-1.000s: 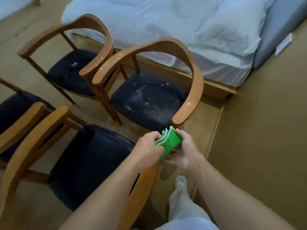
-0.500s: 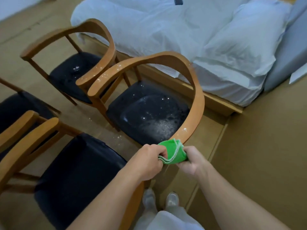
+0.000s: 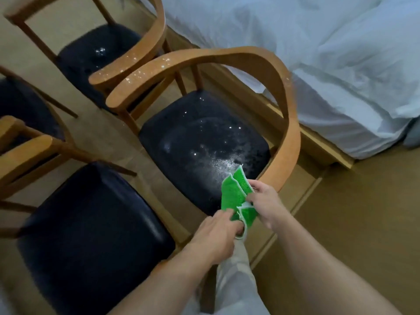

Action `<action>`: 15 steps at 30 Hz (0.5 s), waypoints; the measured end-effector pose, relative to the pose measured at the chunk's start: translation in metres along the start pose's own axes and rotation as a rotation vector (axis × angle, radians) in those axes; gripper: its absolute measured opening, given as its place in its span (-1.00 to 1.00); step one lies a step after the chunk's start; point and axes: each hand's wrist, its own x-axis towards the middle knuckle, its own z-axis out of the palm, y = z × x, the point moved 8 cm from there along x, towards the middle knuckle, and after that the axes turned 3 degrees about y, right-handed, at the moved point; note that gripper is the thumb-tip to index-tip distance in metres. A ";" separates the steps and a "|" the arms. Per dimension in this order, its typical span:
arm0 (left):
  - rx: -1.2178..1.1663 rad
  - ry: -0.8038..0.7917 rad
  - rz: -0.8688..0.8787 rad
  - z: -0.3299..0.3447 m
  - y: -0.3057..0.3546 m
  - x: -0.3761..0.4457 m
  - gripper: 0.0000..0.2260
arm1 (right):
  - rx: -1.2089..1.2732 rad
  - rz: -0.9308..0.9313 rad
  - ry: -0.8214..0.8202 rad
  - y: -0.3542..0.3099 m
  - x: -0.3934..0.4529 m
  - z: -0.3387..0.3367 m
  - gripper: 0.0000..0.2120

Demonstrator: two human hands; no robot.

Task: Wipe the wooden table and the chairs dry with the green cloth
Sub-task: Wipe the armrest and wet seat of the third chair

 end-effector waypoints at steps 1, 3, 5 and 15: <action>0.019 -0.046 -0.003 0.011 0.003 0.010 -0.70 | -0.065 -0.023 0.005 0.000 0.009 -0.008 -0.54; 0.023 -0.150 -0.018 0.032 0.008 0.024 -0.60 | -0.197 -0.070 0.028 0.002 0.021 -0.023 -0.52; -0.017 -0.154 -0.044 0.035 0.008 0.033 -0.60 | -0.370 -0.165 0.071 -0.002 0.024 -0.035 -0.52; -0.454 0.133 -0.792 0.023 -0.099 0.016 -0.85 | -1.211 -0.728 -0.020 0.021 0.017 0.034 -0.55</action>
